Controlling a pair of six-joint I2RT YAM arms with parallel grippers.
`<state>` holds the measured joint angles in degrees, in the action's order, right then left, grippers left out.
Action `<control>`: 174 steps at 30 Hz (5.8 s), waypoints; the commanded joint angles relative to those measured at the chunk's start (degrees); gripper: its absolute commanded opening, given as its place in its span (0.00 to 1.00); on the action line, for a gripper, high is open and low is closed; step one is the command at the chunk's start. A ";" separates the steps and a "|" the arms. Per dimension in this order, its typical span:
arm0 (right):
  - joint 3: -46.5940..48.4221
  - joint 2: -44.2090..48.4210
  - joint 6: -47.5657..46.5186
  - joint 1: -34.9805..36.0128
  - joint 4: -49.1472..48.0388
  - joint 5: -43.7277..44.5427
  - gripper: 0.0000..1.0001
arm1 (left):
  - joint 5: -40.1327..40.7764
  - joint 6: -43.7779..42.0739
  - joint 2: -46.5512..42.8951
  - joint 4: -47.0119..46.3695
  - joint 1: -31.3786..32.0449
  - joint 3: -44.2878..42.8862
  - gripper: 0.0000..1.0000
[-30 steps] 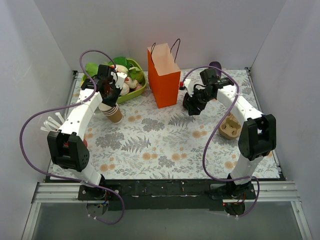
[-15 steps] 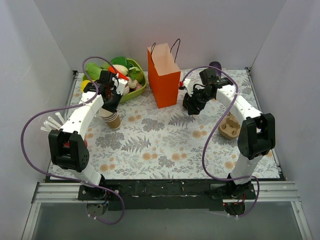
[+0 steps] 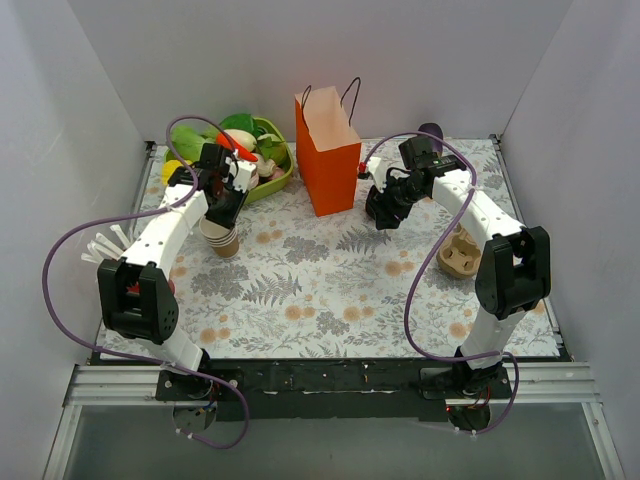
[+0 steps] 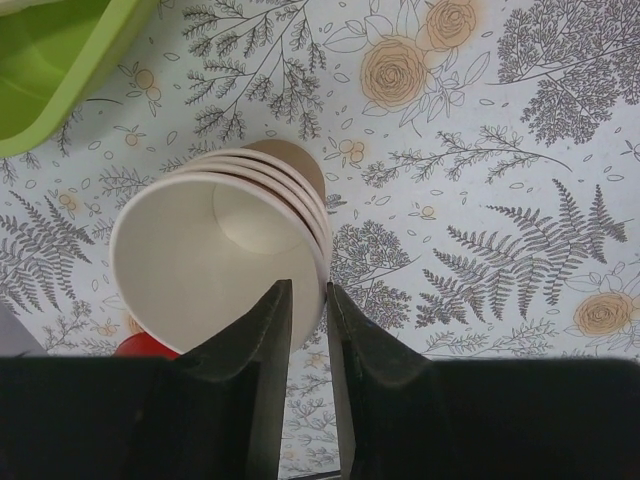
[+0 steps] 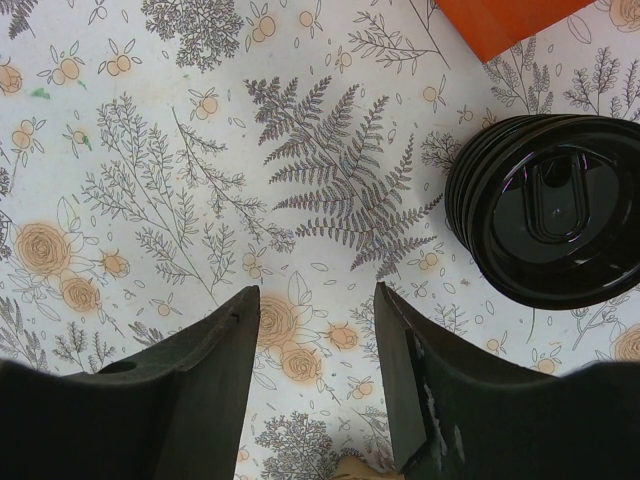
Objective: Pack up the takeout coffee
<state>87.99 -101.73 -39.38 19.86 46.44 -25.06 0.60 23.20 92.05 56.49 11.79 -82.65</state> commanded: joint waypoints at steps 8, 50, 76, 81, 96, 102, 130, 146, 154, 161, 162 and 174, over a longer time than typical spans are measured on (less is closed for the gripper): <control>1.40 0.83 -0.09 0.01 -1.00 -0.78 0.57 | -2.97 0.00 -1.87 0.02 -0.28 2.14 0.20; 2.19 -0.22 2.37 -0.08 -1.70 -3.59 0.56 | -1.62 -1.74 0.86 7.34 -2.22 -7.83 0.00; 2.81 0.92 4.56 -0.26 -3.01 -2.19 0.56 | -11.93 -7.99 6.04 19.72 4.18 -35.48 0.00; 0.71 3.90 8.96 -3.93 -8.71 -0.87 0.58 | -14.57 -9.83 2.79 14.97 11.75 -26.88 0.00; -8.52 10.85 7.21 -9.93 -14.09 0.80 0.61 | -18.53 -13.53 -1.10 -10.61 22.75 4.08 0.00; -9.32 10.94 5.98 -9.93 -15.50 0.89 0.59 | -20.99 -12.30 2.43 -11.31 25.38 2.76 0.00; -4.76 2.25 -0.35 -4.13 -17.52 0.80 0.60 | -15.46 -11.88 -0.72 -8.94 26.01 -2.70 0.71; 1.49 -7.07 0.00 -2.10 -20.07 4.58 0.54 | -14.22 -3.16 -5.39 -13.07 16.78 1.79 0.80; 1.49 -8.22 -0.09 -1.58 -20.33 5.55 0.51 | -15.01 -3.60 -4.86 -13.33 16.33 1.97 0.80; 1.58 -8.75 -0.44 -1.58 -20.42 6.34 0.42 | -14.75 -3.87 -4.25 -13.51 16.25 1.53 0.80; 1.58 -8.75 -0.44 -1.58 -20.33 6.25 0.39 | -14.75 -4.04 -4.25 -13.51 16.25 1.62 0.80; 1.66 -9.10 -0.79 -1.40 -19.72 6.16 0.21 | -14.75 -4.57 -4.51 -13.60 16.16 2.32 0.80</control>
<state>87.33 -110.10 -39.48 18.09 27.88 -18.52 -13.93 19.31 87.88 44.07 28.08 -79.77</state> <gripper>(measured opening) 0.267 0.796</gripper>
